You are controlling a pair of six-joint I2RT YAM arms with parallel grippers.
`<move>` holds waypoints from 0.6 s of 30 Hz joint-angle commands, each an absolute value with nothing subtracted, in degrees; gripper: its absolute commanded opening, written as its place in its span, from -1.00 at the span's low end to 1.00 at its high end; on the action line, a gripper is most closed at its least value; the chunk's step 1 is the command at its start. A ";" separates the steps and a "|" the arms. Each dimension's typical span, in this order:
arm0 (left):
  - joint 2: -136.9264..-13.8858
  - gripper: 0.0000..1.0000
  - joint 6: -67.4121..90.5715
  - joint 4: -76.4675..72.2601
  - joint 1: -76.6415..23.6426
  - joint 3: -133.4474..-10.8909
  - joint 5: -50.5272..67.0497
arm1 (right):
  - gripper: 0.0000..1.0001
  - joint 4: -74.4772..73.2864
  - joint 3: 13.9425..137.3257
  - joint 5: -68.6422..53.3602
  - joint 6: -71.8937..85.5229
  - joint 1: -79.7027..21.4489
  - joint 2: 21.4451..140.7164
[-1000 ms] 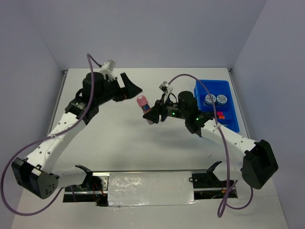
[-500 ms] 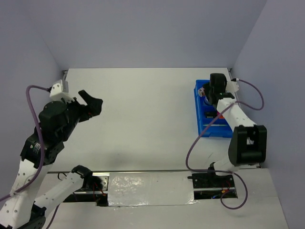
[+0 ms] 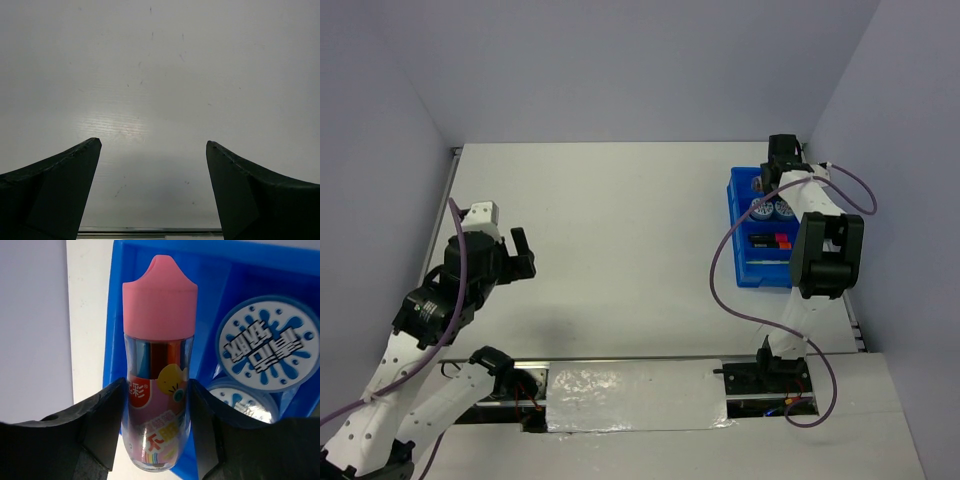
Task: Sort the stationery into containers
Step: Place the stationery in the storage box, then reset both arms
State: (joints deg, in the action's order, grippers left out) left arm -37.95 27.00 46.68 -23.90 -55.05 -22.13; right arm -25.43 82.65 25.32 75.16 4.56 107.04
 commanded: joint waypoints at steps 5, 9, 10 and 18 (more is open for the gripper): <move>-39.46 0.99 25.93 43.42 -23.91 -55.28 -25.57 | 1.00 -25.39 91.65 21.36 70.93 4.57 107.75; -39.72 0.99 26.45 42.89 -23.20 -55.28 -27.15 | 0.99 -23.21 90.01 21.36 68.12 4.48 103.89; -40.25 0.99 27.15 42.63 -22.86 -55.28 -28.90 | 0.99 -21.99 89.83 20.84 65.07 4.48 103.10; -46.31 0.99 26.46 37.97 -5.13 -59.22 -21.01 | 1.00 -12.53 79.23 14.68 32.55 -7.19 81.64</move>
